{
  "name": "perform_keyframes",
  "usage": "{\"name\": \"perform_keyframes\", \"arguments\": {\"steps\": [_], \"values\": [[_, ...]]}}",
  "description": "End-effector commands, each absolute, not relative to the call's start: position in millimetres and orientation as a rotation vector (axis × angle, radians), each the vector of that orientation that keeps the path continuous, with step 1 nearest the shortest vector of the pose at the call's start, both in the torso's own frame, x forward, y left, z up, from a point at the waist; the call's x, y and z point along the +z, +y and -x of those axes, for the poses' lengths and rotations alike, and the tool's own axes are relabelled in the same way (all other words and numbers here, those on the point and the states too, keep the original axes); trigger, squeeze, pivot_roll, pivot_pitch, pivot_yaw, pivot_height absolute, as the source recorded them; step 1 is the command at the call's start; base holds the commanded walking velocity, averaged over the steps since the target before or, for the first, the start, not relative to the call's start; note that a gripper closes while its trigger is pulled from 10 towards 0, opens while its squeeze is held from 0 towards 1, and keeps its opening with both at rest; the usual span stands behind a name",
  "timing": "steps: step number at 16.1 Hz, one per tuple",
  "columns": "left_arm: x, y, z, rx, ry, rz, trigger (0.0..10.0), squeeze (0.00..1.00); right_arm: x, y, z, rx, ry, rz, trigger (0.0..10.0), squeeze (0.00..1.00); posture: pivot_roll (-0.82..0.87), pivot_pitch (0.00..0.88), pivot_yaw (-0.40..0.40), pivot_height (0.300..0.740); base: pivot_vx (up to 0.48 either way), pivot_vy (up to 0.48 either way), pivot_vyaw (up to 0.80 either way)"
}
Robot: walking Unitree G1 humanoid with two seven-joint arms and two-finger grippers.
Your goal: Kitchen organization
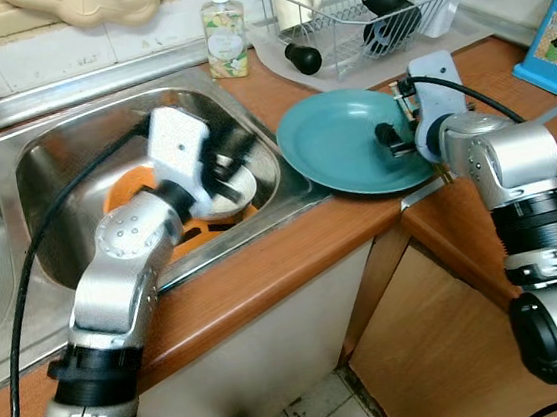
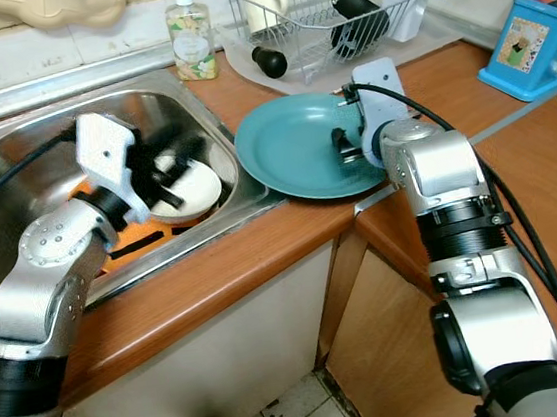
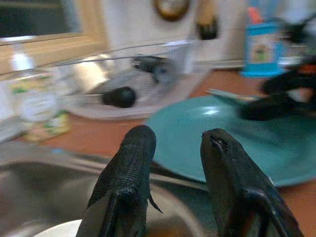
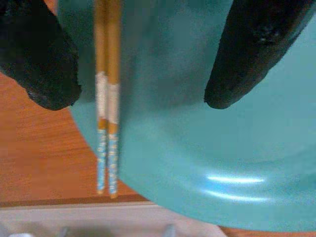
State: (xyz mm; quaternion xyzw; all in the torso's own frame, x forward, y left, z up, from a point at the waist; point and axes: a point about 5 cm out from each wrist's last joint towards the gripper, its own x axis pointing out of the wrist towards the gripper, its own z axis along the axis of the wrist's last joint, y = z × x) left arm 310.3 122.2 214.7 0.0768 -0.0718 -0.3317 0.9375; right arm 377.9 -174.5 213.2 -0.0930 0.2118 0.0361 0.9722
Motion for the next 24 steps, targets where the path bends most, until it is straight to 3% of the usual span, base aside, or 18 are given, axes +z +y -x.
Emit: {"name": "perform_keyframes", "arguments": {"steps": [1, 2, 3, 5, 7, 11, 14, 16, 20, 24], "values": [[215.8, 118.3, -305.0, -0.733, -0.135, -0.166, 10.0, 0.00, 209.6, -176.9, -377.6, 0.075, 0.449, 0.160, 3.0, 0.00, -0.06, 0.026, 0.010, 0.740, 0.000, 0.000, 0.00], [215.2, 116.7, -302.6, -0.755, -0.124, -0.159, 10.0, 0.00, 208.4, -176.3, -377.5, 0.081, 0.456, 0.145, 2.9, 0.00, -0.06, 0.023, 0.010, 0.740, 0.000, 0.000, 0.00], [214.1, 115.5, -300.3, -0.778, -0.112, -0.165, 10.0, 0.00, 205.9, -175.4, -376.7, 0.091, 0.473, 0.132, 2.0, 0.00, -0.06, 0.019, 0.008, 0.740, 0.000, 0.000, 0.00], [211.2, 113.6, -295.7, -0.825, -0.076, -0.172, 10.0, 0.00, 202.0, -174.6, -375.6, 0.098, 0.499, 0.121, 1.6, 0.00, -0.06, 0.014, 0.007, 0.740, 0.000, 0.000, 0.00], [207.7, 111.7, -291.3, -0.864, -0.049, -0.198, 10.0, 0.00, 198.8, -174.2, -374.7, 0.103, 0.520, 0.115, 1.9, 0.00, -0.06, 0.011, 0.008, 0.740, 0.000, 0.000, 0.00], [207.2, 111.8, -290.8, -0.863, -0.042, -0.199, 10.0, 0.00, 196.3, -173.4, -374.0, 0.109, 0.535, 0.091, 1.6, 0.00, -0.06, 0.000, 0.007, 0.740, 0.000, 0.000, 0.00], [209.7, 112.4, -291.8, -0.858, -0.047, -0.208, 10.0, 0.00, 199.1, -174.0, -374.2, 0.113, 0.526, 0.062, 1.8, 0.00, -0.06, 0.000, 0.008, 0.740, 0.000, 0.000, 0.00], [210.9, 112.4, -292.7, -0.847, -0.056, -0.210, 10.0, 0.00, 204.3, -172.7, -375.1, 0.131, 0.496, 0.025, 2.9, 0.00, -0.06, 0.000, 0.008, 0.740, 0.000, 0.000, 0.00], [211.5, 112.5, -293.7, -0.838, -0.058, -0.210, 10.0, 0.00, 209.7, -170.7, -375.4, 0.162, 0.453, -0.001, 2.8, 0.00, -0.06, 0.003, 0.010, 0.740, 0.000, 0.000, 0.00], [213.0, 113.4, -295.2, -0.828, -0.063, -0.209, 10.0, 0.00, 223.2, -169.2, -374.8, 0.192, 0.375, -0.016, 4.1, 0.00, -0.06, 0.009, 0.012, 0.740, 0.000, 0.000, 0.00]]}}
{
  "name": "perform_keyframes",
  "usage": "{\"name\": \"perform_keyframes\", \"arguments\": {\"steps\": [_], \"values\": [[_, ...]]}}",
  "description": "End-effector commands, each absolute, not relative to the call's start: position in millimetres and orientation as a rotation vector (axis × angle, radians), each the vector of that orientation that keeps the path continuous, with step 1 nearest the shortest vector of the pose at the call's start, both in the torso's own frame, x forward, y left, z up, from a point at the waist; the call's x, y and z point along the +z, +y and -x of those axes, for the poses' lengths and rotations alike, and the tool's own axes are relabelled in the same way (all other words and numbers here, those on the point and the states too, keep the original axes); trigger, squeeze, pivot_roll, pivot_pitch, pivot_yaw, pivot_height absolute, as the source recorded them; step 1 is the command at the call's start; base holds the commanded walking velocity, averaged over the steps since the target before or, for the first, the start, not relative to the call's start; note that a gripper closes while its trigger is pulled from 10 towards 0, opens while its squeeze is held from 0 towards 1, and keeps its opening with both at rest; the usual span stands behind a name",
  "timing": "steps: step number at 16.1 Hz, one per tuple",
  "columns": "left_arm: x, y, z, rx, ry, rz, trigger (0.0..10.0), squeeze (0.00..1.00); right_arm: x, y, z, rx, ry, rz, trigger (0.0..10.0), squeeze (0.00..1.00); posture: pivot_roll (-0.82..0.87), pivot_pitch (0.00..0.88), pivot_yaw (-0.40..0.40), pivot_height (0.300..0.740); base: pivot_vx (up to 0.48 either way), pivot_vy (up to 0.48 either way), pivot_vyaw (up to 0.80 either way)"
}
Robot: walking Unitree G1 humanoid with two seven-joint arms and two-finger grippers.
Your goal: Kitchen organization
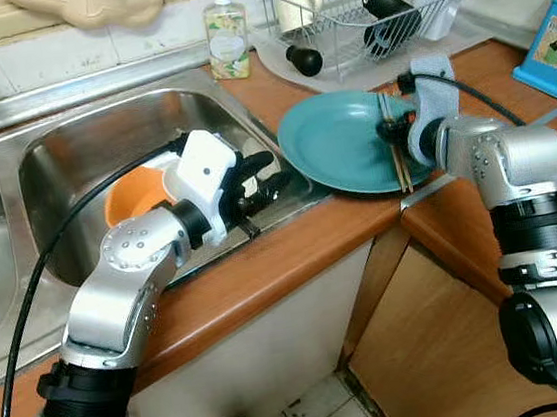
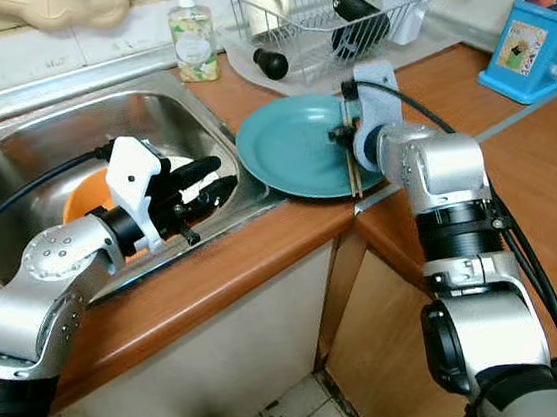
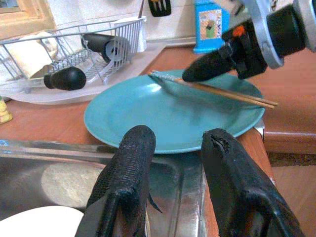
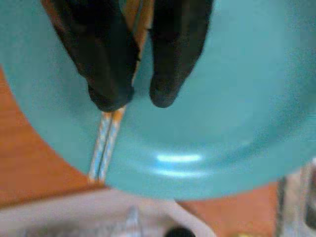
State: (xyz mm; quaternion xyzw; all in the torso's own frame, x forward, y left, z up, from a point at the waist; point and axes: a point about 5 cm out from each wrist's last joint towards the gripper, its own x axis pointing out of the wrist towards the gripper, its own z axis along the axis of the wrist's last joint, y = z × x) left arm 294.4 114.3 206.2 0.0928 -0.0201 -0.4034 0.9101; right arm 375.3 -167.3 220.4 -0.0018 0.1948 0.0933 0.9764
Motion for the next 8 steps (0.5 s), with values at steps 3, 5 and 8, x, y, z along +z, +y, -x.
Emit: {"name": "perform_keyframes", "arguments": {"steps": [3, 5, 8], "values": [[214.1, 113.4, -296.1, -0.821, -0.071, -0.208, 10.0, 0.00, 230.6, -174.0, -374.2, 0.185, 0.338, -0.016, 3.9, 0.00, -0.06, 0.014, 0.013, 0.740, 0.000, 0.000, 0.00], [215.4, 112.8, -296.8, -0.818, -0.075, -0.206, 10.0, 0.00, 236.0, -176.9, -373.9, 0.191, 0.308, -0.062, 1.8, 0.00, -0.06, 0.015, 0.012, 0.740, 0.000, 0.000, 0.00], [214.6, 112.1, -296.0, -0.823, -0.071, -0.204, 10.0, 0.00, 232.4, -182.1, -368.8, 0.193, 0.316, -0.034, 10.0, 1.00, -0.06, 0.018, 0.013, 0.740, 0.000, 0.000, 0.00]]}}
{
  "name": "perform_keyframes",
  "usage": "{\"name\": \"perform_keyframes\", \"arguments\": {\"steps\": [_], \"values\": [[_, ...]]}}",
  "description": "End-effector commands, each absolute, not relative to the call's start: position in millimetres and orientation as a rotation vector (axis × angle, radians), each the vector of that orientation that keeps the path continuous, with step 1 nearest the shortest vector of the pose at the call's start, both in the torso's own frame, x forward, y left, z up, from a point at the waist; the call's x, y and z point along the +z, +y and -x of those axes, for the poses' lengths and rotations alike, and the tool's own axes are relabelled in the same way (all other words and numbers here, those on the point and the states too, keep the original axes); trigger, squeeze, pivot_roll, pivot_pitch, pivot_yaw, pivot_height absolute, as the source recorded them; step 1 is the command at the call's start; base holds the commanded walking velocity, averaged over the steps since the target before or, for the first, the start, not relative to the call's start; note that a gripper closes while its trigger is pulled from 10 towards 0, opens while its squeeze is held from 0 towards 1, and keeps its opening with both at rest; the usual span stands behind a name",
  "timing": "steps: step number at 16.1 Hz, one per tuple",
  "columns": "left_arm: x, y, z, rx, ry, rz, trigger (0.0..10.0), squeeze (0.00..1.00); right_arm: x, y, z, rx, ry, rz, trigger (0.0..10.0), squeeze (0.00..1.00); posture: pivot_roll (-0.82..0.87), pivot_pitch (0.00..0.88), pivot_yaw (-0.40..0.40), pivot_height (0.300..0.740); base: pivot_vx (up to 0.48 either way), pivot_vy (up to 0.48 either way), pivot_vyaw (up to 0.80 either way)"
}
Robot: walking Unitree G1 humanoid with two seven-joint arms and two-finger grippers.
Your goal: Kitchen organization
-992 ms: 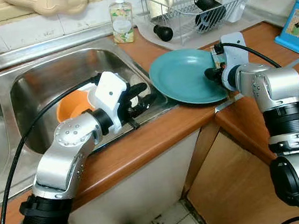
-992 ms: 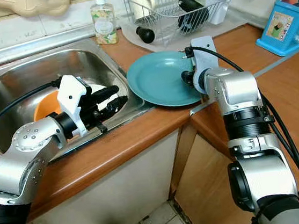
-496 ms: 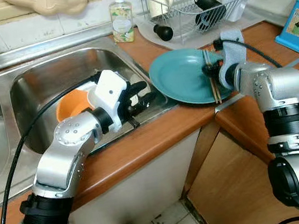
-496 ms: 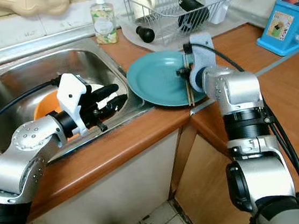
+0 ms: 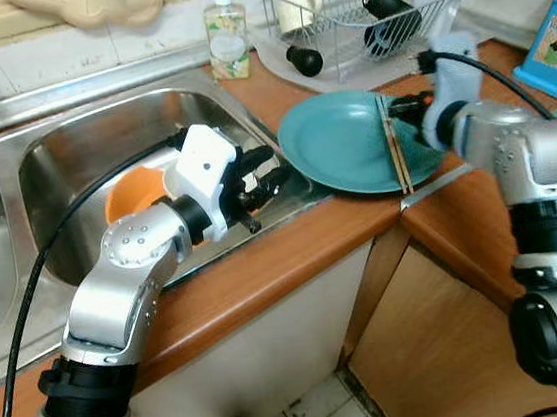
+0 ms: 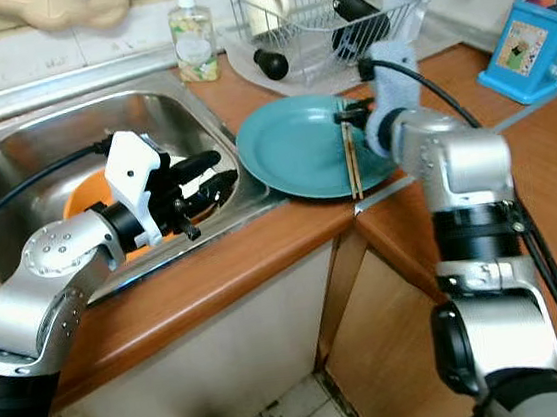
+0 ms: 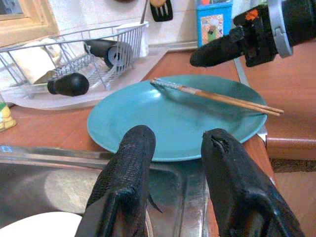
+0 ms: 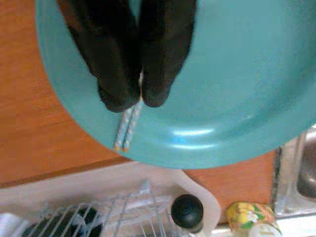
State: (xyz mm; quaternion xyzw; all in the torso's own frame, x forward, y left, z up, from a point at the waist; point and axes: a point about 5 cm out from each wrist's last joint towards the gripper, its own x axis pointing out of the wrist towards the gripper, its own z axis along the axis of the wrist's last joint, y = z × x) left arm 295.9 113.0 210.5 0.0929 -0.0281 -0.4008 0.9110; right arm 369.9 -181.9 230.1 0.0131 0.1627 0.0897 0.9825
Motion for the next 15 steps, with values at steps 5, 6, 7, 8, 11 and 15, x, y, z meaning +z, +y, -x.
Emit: {"name": "perform_keyframes", "arguments": {"steps": [5, 6, 7, 8, 11, 15], "values": [[212.4, 111.0, -296.6, -0.827, -0.060, -0.226, 10.0, 0.00, 224.7, -175.3, -367.2, 0.106, 0.364, 0.101, 10.0, 1.00, -0.06, 0.020, 0.011, 0.740, 0.000, 0.000, 0.00], [211.8, 112.4, -296.7, -0.823, -0.058, -0.233, 10.0, 0.00, 223.3, -172.0, -367.2, 0.108, 0.370, 0.098, 10.0, 1.00, -0.06, 0.020, 0.008, 0.740, 0.000, 0.000, 0.00], [209.9, 114.8, -296.4, -0.817, -0.051, -0.252, 10.0, 0.00, 221.4, -168.4, -368.1, 0.091, 0.380, 0.112, 10.0, 1.00, -0.06, 0.021, 0.008, 0.740, 0.000, 0.000, 0.00], [209.6, 115.0, -296.3, -0.817, -0.049, -0.253, 10.0, 0.00, 221.3, -167.8, -368.4, 0.083, 0.380, 0.121, 10.0, 1.00, -0.06, 0.021, 0.008, 0.740, 0.000, 0.000, 0.00], [209.5, 114.2, -296.4, -0.818, -0.049, -0.259, 10.0, 0.00, 220.4, -159.0, -371.4, 0.073, 0.384, 0.151, 10.0, 1.00, -0.05, 0.019, 0.007, 0.740, 0.000, 0.000, 0.00], [210.6, 114.4, -297.3, -0.820, -0.052, -0.266, 10.0, 0.00, 213.5, -164.9, -375.9, 0.019, 0.418, 0.054, 10.0, 0.00, -0.05, 0.017, 0.007, 0.740, 0.000, 0.000, 0.00]]}}
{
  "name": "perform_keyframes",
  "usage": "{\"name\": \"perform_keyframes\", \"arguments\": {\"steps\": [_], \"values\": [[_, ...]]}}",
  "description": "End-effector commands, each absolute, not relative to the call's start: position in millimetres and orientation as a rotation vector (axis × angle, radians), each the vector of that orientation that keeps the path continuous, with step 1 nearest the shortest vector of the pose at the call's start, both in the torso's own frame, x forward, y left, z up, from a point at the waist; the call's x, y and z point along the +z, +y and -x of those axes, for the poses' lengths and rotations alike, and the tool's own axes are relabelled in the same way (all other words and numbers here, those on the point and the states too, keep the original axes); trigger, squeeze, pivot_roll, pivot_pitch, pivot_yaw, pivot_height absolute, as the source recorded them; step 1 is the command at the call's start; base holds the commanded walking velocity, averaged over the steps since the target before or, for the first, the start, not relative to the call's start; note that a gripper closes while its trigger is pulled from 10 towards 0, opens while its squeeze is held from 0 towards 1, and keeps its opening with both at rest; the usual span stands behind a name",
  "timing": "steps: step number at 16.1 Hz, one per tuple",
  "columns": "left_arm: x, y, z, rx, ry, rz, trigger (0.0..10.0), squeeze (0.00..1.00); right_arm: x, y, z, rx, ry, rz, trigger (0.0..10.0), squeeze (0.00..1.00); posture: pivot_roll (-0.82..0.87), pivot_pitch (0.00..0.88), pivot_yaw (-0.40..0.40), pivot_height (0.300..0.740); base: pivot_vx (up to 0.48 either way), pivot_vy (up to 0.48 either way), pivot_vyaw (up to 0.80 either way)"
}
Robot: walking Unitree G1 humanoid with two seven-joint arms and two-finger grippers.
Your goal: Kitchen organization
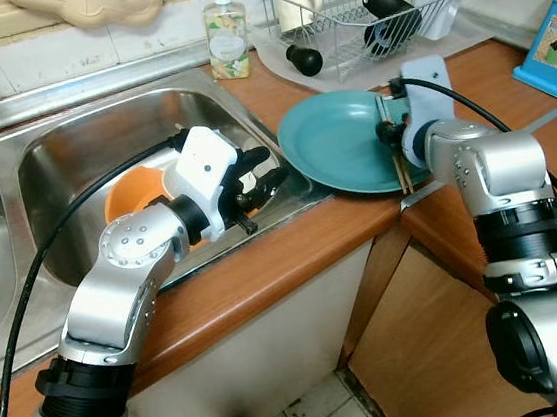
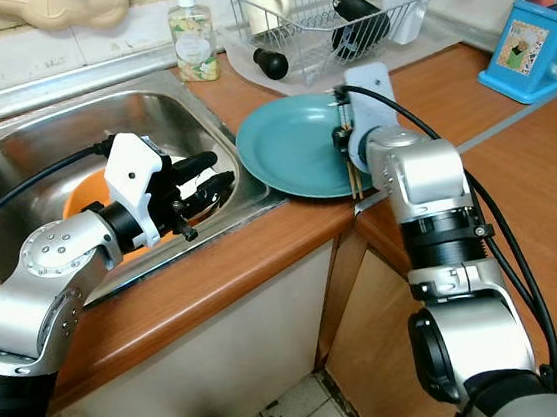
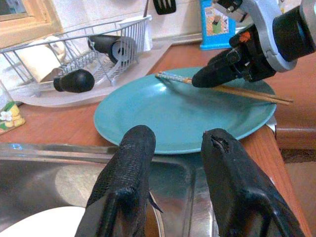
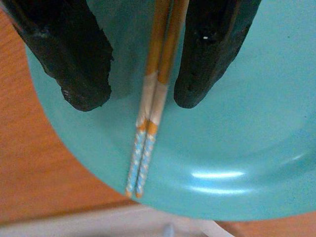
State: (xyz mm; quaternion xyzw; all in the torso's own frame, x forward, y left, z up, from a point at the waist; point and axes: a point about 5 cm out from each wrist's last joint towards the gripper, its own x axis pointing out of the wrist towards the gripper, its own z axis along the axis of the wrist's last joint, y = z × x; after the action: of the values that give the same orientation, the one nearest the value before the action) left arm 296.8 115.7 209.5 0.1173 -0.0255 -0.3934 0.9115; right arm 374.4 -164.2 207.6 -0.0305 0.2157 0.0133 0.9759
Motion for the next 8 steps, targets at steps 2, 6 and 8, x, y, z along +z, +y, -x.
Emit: {"name": "perform_keyframes", "arguments": {"steps": [2, 6, 8], "values": [[211.0, 113.3, -296.6, -0.827, -0.054, -0.265, 10.0, 0.00, 205.7, -162.1, -374.9, 0.076, 0.469, -0.058, 10.0, 0.00, -0.05, 0.016, 0.006, 0.740, 0.000, 0.000, 0.00], [211.5, 112.8, -296.3, -0.835, -0.054, -0.267, 10.0, 0.00, 201.2, -162.7, -375.0, 0.114, 0.501, -0.137, 10.0, 0.00, -0.05, 0.017, 0.006, 0.740, 0.000, 0.000, 0.00], [211.6, 112.2, -296.0, -0.840, -0.055, -0.269, 10.0, 0.00, 199.2, -163.3, -374.8, 0.119, 0.514, -0.149, 10.0, 0.00, -0.05, 0.015, 0.007, 0.740, 0.000, 0.000, 0.00]]}}
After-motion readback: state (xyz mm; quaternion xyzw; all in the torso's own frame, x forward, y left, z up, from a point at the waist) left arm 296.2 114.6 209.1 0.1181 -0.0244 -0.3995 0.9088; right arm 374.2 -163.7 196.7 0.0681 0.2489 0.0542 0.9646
